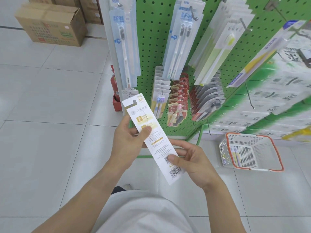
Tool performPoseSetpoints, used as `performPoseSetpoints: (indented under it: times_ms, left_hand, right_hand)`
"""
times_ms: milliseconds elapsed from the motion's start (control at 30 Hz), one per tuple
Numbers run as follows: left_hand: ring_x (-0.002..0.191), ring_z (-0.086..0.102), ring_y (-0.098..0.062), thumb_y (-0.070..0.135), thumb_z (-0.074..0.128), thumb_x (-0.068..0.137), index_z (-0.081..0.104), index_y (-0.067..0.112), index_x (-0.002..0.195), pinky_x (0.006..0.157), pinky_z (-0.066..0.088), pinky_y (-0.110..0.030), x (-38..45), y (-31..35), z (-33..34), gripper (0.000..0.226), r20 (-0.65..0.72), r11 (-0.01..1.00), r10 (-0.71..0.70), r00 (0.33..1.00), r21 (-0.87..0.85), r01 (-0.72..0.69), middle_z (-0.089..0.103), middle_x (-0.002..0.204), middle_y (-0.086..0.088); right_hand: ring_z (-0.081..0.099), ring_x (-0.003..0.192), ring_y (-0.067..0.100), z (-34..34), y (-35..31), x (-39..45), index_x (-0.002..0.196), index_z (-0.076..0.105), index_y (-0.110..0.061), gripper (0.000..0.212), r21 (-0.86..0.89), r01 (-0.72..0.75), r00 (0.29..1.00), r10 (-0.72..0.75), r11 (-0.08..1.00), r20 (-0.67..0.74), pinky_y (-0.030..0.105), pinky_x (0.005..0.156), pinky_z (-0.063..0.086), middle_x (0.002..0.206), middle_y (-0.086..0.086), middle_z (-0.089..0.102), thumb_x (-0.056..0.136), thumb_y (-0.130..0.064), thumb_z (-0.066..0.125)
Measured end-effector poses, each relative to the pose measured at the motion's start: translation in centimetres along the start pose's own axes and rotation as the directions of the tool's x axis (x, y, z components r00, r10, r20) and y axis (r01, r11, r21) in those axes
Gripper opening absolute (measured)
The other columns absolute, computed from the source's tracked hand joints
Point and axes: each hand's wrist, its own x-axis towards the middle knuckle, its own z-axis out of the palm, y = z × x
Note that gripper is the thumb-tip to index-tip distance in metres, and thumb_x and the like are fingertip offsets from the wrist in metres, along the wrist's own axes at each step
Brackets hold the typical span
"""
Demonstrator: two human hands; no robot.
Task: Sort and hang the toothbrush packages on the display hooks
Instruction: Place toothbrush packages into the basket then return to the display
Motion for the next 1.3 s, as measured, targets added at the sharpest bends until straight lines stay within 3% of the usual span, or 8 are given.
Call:
performPoseSetpoints:
  times_ms: [133,300,400,567,900,1033,1133,1300]
  left_hand:
    - [0.087,0.077,-0.017,0.002,0.072,0.09,0.04,0.029,0.142,0.063,0.062,-0.035,-0.3,-0.7,0.4,0.066,0.052,0.995,-0.097,0.994,-0.016,0.098,0.079,0.097,0.004]
    - [0.077,0.077,-0.024,0.006,0.067,0.095,0.065,0.006,0.116,0.056,0.06,-0.032,-0.7,-1.2,0.5,0.021,0.068,0.985,-0.172,0.983,0.005,0.172,0.079,0.087,-0.004]
    - [0.08,0.077,-0.024,0.005,0.066,0.095,0.066,0.007,0.112,0.058,0.062,-0.034,-0.8,-1.4,0.6,0.017,0.041,0.984,-0.178,0.983,-0.022,0.179,0.079,0.089,-0.005]
    - [0.079,0.077,-0.021,0.005,0.065,0.095,0.066,0.011,0.109,0.057,0.061,-0.031,-0.7,-1.3,1.4,0.015,0.083,0.983,-0.185,0.979,-0.004,0.186,0.079,0.087,-0.003]
    - [0.081,0.077,-0.02,0.007,0.066,0.095,0.067,0.009,0.105,0.061,0.061,-0.029,-1.3,-2.8,5.4,0.01,0.164,0.973,-0.219,0.962,0.108,0.203,0.079,0.088,-0.003]
    - [0.082,0.077,-0.021,0.005,0.067,0.094,0.067,0.005,0.108,0.064,0.062,-0.03,-1.7,-4.3,9.0,0.014,0.245,0.953,-0.28,0.928,0.188,0.238,0.079,0.09,-0.006]
    - [0.084,0.077,-0.021,0.005,0.066,0.095,0.068,0.006,0.11,0.071,0.064,-0.036,-2.2,-5.2,12.6,0.015,0.331,0.933,-0.324,0.886,0.269,0.241,0.079,0.092,-0.005]
    - [0.087,0.075,-0.01,0.011,0.075,0.089,0.056,0.011,0.123,0.085,0.061,-0.039,-3.3,-7.3,19.3,0.039,0.294,0.912,-0.376,0.879,0.286,0.294,0.076,0.106,-0.006]
  right_hand:
    - [0.075,0.09,0.026,0.0,0.0,0.2,0.126,0.067,-0.013,0.046,-0.023,0.03,0.999,-0.031,0.999,-0.044,0.032,0.078,0.058,0.109,0.016,0.076,0.082,-0.001,0.072]
    - [0.073,0.088,0.026,-0.8,0.3,-0.1,0.122,0.072,-0.016,0.033,0.042,0.04,0.998,-0.038,0.998,-0.051,0.033,0.072,0.057,0.109,0.017,0.076,0.089,-0.016,0.075]
    - [0.073,0.086,0.027,-2.3,0.3,-0.5,0.118,0.074,-0.017,0.052,0.076,0.011,1.0,-0.011,0.997,-0.003,0.035,0.07,0.059,0.112,0.018,0.075,0.072,-0.034,0.089]
    - [0.074,0.089,0.027,-3.6,0.9,-1.3,0.116,0.074,-0.017,0.041,0.016,0.036,0.999,-0.036,0.999,-0.016,0.033,0.07,0.059,0.111,0.018,0.075,0.079,0.0,0.078]
    - [0.074,0.084,0.027,-7.0,2.7,-3.8,0.121,0.066,-0.006,0.04,0.012,-0.012,0.99,0.013,1.0,-0.143,0.036,0.071,0.059,0.108,0.017,0.076,0.083,0.006,0.073]
    - [0.071,0.082,0.033,-10.1,3.7,-5.9,0.107,0.064,-0.002,0.038,0.003,-0.086,0.975,0.085,0.996,-0.204,0.046,0.074,0.059,0.103,0.016,0.073,0.072,-0.002,0.079]
    - [0.07,0.077,0.03,-12.5,4.0,-8.0,0.095,0.057,-0.004,0.033,-0.021,-0.15,0.968,0.143,0.988,-0.205,0.034,0.065,0.056,0.097,0.011,0.073,0.071,0.002,0.079]
    - [0.072,0.084,0.035,-17.5,4.7,-11.1,0.094,0.055,-0.002,0.028,-0.048,-0.115,0.926,0.09,0.992,-0.367,0.041,0.076,0.056,0.098,0.019,0.076,0.081,0.011,0.076]
